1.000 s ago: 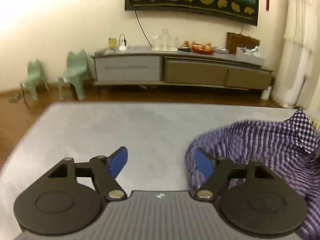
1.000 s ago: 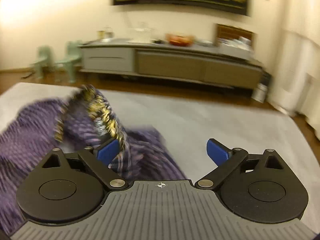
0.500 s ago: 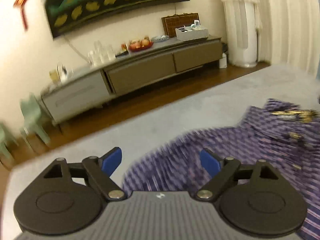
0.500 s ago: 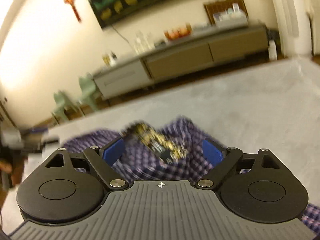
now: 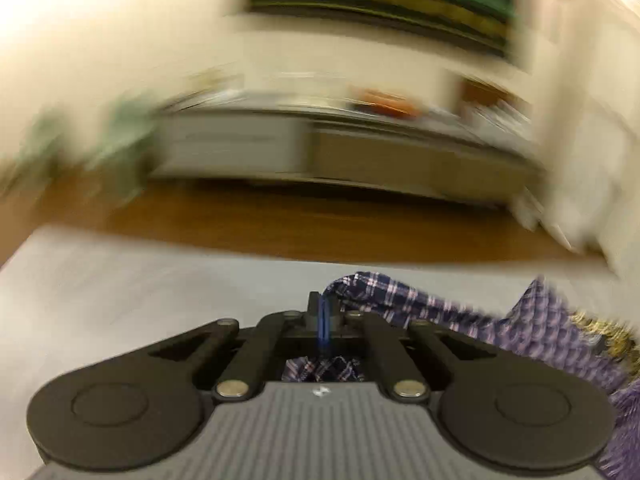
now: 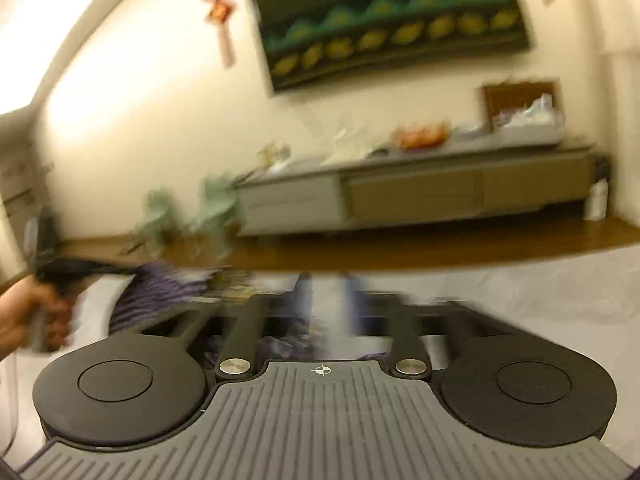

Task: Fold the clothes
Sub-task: 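Spread the shirt flat on the table with both grippers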

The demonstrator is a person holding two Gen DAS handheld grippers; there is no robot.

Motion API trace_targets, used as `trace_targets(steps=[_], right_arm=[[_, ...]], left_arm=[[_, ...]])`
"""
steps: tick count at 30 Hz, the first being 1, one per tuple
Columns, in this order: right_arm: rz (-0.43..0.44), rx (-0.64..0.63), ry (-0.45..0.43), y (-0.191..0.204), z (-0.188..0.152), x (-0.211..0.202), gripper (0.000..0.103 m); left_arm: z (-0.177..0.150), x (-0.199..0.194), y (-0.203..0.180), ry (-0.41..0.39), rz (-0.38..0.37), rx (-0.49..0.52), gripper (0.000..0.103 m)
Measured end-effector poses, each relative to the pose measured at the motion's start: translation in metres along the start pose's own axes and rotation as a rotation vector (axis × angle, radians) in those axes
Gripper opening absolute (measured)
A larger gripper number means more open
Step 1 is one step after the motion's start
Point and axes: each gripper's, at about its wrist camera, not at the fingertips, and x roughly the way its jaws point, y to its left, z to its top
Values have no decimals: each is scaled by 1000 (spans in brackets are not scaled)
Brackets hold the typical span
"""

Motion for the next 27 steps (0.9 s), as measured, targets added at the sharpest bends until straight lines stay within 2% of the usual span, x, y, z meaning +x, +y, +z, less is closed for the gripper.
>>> trace_targets(steps=[1, 2, 3, 4, 6, 7, 8, 9, 10, 12, 14, 16, 17, 19, 20, 21, 22, 23, 25, 27], right_arm=[[-26, 7, 14, -5, 0, -2, 98], [-73, 7, 35, -14, -3, -5, 95], [-128, -20, 105, -22, -10, -7, 89], [-183, -48, 175, -31, -17, -9, 89], [-260, -96, 310, -48, -37, -17, 88], [-283, -116, 376, -55, -50, -23, 87], [-306, -137, 440, -63, -62, -29, 85], [-344, -144, 462, -68, -68, -37, 73], [-382, -152, 483, -73, -73, -44, 54], [-457, -168, 527, -83, -84, -60, 55], [-537, -185, 570, -94, -95, -75, 54], [-771, -308, 606, -101, -105, -83, 54], [-798, -321, 582, -96, -103, -90, 54], [-848, -344, 531, -86, -101, -104, 55], [-755, -285, 448, -67, -92, -120, 59], [-660, -225, 366, -48, -83, -135, 74], [-519, -146, 307, -30, -80, -150, 92], [-344, -64, 288, -13, -83, -161, 95], [-57, 69, 336, 12, -99, -166, 94], [47, 104, 386, 35, -116, -162, 93]], left_arm=[[-6, 1, 7, 41, 1, 27, 2], [-14, 2, 10, 81, 13, 70, 2], [-22, 0, 11, 102, 28, 95, 7], [-28, -3, 12, 112, 38, 105, 16], [-39, -15, 15, 97, 49, 105, 24], [-41, -21, 16, 86, 55, 102, 33], [-41, -27, 17, 76, 61, 99, 37], [-41, -35, 18, 65, 70, 97, 42], [-39, -45, 19, 53, 75, 90, 42], [-37, -69, 22, 29, 67, 60, 44], [-38, -99, 25, 15, 22, 18, 50], [-52, -134, 24, 11, -55, -11, 58], [-63, -151, 20, 14, -101, -13, 60], [-97, -184, -2, 52, -197, 44, 65], [-115, -200, -13, 75, -243, 79, 67], [-136, -217, -29, 100, -290, 125, 70], [-158, -233, -44, 117, -335, 174, 71], [-177, -245, -60, 116, -370, 236, 74], [-217, -265, -96, 100, -431, 386, 87], [-257, -285, -132, 84, -490, 537, 87]])
